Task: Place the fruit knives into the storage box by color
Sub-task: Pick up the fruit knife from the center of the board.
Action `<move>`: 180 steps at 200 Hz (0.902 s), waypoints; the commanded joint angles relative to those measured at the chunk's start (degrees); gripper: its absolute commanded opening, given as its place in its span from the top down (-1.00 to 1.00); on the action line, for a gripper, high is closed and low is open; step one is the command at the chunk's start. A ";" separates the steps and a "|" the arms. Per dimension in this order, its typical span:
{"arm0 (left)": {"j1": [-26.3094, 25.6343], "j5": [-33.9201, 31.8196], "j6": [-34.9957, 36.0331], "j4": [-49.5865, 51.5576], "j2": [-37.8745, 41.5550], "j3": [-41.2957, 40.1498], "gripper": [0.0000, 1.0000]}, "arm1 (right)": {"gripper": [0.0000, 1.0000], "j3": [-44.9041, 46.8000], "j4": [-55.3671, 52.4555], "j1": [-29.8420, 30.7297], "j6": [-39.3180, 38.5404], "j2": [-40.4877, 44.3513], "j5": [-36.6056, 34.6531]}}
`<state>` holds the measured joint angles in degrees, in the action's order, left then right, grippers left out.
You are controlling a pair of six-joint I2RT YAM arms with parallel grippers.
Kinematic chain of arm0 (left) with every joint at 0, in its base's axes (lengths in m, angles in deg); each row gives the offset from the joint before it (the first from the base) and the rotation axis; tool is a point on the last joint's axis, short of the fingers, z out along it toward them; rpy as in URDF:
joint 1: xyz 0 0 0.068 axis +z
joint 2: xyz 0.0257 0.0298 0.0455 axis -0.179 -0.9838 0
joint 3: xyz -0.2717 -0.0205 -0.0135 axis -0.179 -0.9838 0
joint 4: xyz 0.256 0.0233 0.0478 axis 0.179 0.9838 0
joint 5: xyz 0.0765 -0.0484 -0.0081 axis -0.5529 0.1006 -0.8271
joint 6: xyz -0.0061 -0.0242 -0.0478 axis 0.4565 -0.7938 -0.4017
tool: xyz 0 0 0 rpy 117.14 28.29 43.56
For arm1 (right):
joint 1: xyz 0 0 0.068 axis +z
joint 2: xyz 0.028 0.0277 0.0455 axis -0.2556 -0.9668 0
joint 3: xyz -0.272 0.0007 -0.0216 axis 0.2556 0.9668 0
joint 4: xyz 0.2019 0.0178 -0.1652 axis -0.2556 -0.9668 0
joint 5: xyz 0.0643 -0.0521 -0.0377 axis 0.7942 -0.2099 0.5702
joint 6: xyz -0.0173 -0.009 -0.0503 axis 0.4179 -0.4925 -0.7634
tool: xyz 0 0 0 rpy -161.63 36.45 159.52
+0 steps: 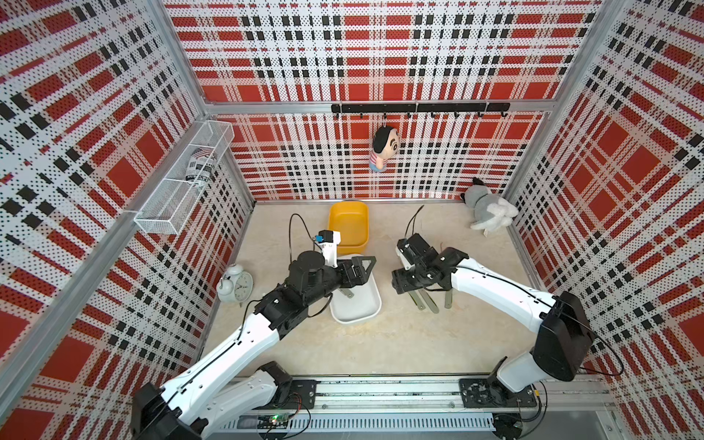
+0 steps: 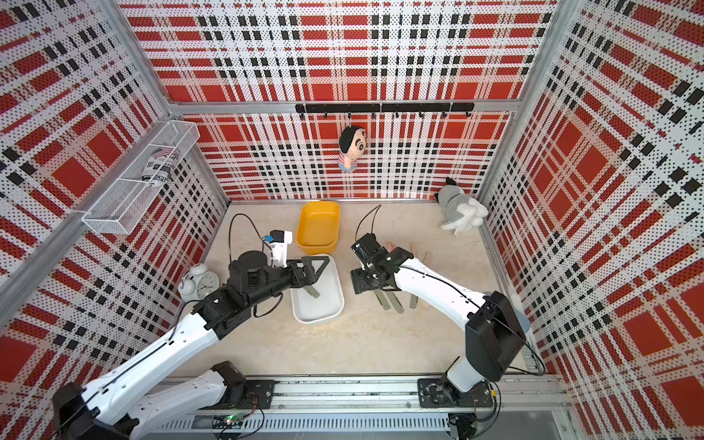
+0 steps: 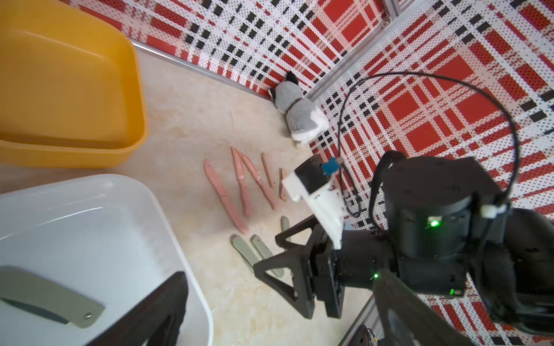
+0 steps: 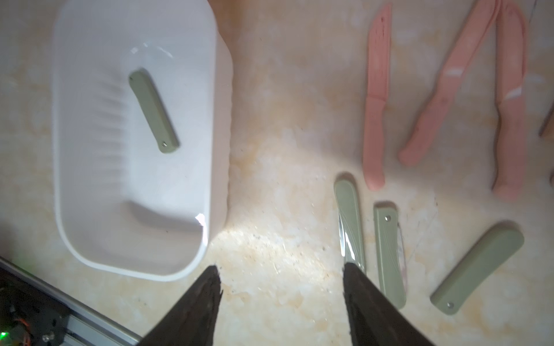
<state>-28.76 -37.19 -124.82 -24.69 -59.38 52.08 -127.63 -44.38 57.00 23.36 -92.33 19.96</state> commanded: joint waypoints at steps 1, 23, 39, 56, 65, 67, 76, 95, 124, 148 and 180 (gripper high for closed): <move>-3.41 -1.72 -1.60 -6.76 -2.04 -0.95 -0.97 | -0.36 4.55 0.98 -0.06 2.97 3.59 -1.84; -5.34 -1.83 -2.30 -8.37 -3.95 -1.56 -0.97 | -0.35 8.20 2.31 -0.73 4.78 3.97 -1.77; -5.98 -1.73 -2.55 -8.87 -4.63 -1.87 -0.97 | -0.34 10.04 3.82 -1.86 4.79 3.19 -1.24; -6.06 -1.88 -2.42 -8.87 -4.87 -2.11 -0.97 | -0.31 10.42 4.84 -2.98 4.01 1.19 -1.10; -6.06 -2.11 -2.31 -8.86 -4.60 -2.37 -0.97 | -0.30 9.94 5.25 -3.47 3.90 -0.18 -1.10; -6.10 -2.20 -2.31 -8.85 -4.56 -2.51 -0.97 | -0.30 9.85 5.30 -3.57 3.90 -0.44 -1.10; -6.10 -2.34 -2.31 -8.77 -4.17 -2.76 -0.97 | -0.29 9.18 5.74 -4.07 2.19 -1.96 -1.10; -5.97 -2.70 -2.34 -8.77 -3.68 -3.25 -0.97 | -0.25 6.97 5.88 -4.75 0.55 -5.42 -1.33; -6.02 -2.87 -2.57 -8.72 -3.17 -3.98 -0.97 | -0.21 3.84 6.00 -5.45 -1.04 -9.79 -1.54; -5.85 -3.12 -2.66 -8.70 -2.68 -4.34 -0.97 | -0.19 1.76 5.95 -6.14 -2.02 -12.14 -1.67; -5.18 -3.05 -2.82 -8.70 -1.93 -5.14 -0.97 | -0.14 -0.61 5.53 -6.63 -3.35 -14.84 -1.62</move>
<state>-34.44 -39.75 -127.67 -32.16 -62.74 48.06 -126.41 -39.00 50.97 21.72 -105.27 18.89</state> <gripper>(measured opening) 0.984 0.579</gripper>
